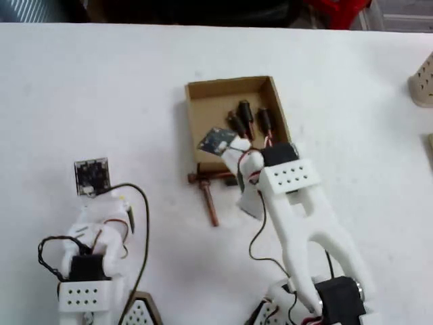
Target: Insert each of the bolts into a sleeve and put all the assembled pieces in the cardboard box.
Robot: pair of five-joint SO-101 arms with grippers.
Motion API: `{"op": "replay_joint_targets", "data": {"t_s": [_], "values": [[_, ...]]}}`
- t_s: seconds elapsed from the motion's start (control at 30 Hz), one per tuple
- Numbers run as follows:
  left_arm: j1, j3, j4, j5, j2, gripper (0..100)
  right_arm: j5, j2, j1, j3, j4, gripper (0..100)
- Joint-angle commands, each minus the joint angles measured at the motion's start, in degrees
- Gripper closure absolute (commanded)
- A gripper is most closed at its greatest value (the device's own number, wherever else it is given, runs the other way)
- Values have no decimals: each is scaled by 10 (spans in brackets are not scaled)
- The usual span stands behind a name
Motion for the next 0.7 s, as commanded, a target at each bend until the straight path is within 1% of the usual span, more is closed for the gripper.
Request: {"op": "replay_joint_targets", "data": {"t_s": [0.0,0.17,0.27,0.37,0.47,0.67], "values": [[-5,-3,-6,-5,-5,977,62,-20,31,-1,-29,972],[-5,-3,-6,-5,-5,977,166,-20,38,12,-35,851],[-5,-3,-6,-5,-5,977,194,-20,38,30,-80,864],[-5,-3,-6,-5,-5,977,204,-20,39,73,-162,879],[-5,-3,-5,-5,-5,977,240,-20,37,119,-229,868],[-5,-3,-5,-5,-5,977,292,-19,39,146,-271,861]]}}
